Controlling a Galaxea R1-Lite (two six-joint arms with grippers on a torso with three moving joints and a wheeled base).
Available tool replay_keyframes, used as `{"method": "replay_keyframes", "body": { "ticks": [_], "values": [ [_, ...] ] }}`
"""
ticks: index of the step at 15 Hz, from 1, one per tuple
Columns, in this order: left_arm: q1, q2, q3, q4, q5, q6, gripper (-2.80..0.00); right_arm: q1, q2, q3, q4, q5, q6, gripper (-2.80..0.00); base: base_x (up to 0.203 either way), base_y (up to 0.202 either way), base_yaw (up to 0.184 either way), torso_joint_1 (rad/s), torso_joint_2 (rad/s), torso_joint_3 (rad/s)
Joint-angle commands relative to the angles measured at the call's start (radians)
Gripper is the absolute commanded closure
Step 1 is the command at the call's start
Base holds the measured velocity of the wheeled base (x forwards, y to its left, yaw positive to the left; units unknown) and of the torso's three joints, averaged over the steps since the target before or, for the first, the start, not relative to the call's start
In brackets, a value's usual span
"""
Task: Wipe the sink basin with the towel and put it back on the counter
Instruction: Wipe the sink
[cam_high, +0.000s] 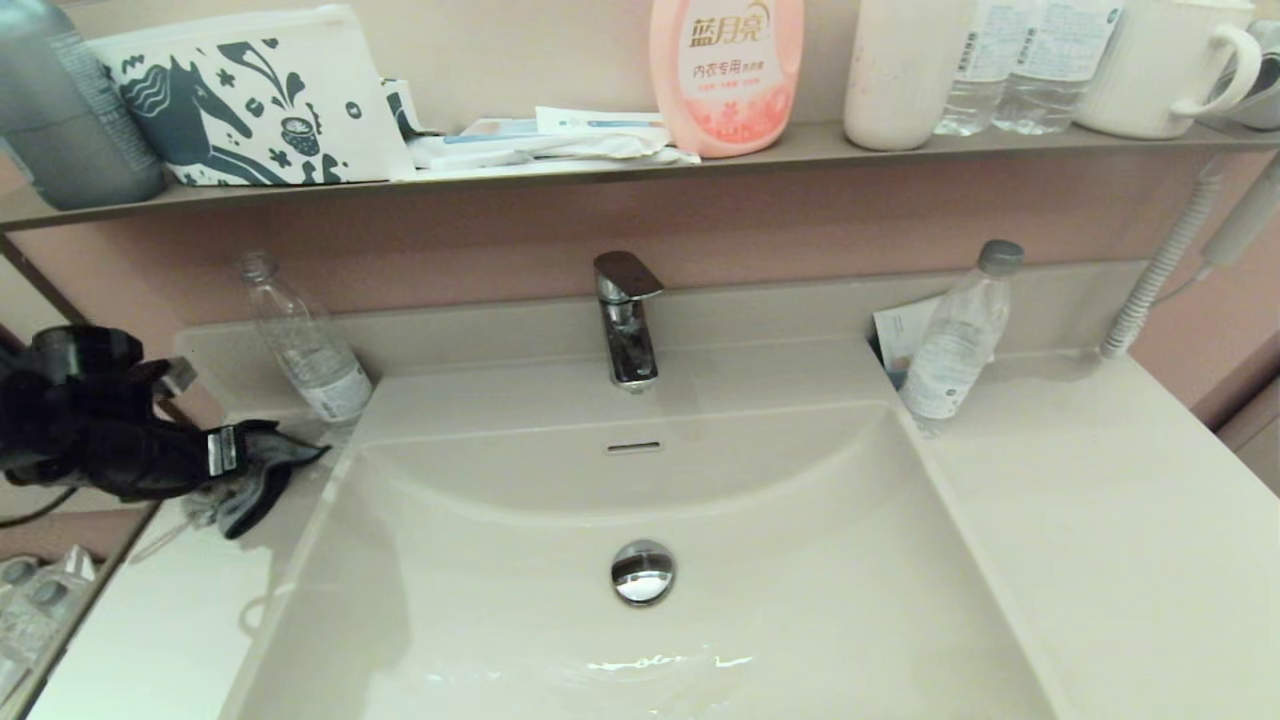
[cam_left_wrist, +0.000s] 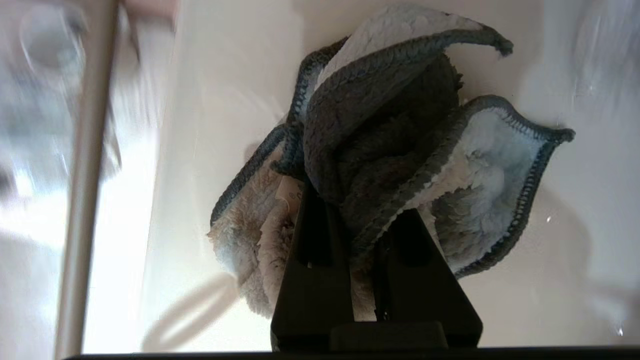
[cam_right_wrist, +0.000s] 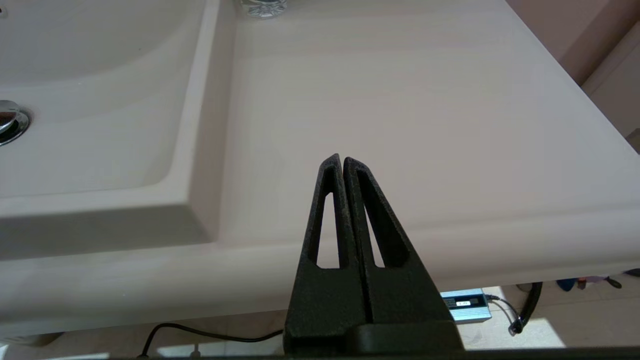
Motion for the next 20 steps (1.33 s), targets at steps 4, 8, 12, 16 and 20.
{"method": "replay_keyframes", "body": {
  "ticks": [4, 8, 12, 16, 20],
  "values": [
    [0.021, -0.222, 0.152, 0.01, -0.022, -0.002, 0.0, 0.0, 0.001, 0.0, 0.0, 0.0, 0.0, 0.0, 0.0, 0.0, 0.0, 0.0, 0.0, 0.0],
    [0.051, -0.21, 0.106, 0.026, -0.197, -0.001, 0.0, 0.0, 0.001, 0.0, 0.0, 0.0, 0.0, 0.0, 0.0, 0.0, 0.0, 0.0, 0.0, 0.0],
    [0.049, -0.086, 0.009, 0.028, -0.251, -0.001, 0.0, 0.0, 0.001, 0.0, 0.0, 0.0, 0.0, 0.0, 0.0, 0.0, 0.0, 0.0, 0.0, 0.0],
    [0.031, 0.048, -0.079, 0.018, -0.26, -0.009, 0.0, 0.0, 0.001, 0.0, 0.0, 0.0, 0.0, 0.0, 0.0, 0.0, 0.0, 0.0, 0.0, 0.0],
    [-0.013, 0.128, -0.189, 0.012, -0.259, -0.066, 0.0, 0.0, 0.001, 0.0, 0.0, 0.0, 0.0, 0.0, 0.0, 0.0, 0.0, 0.0, 0.0, 0.0]
  ]
}}
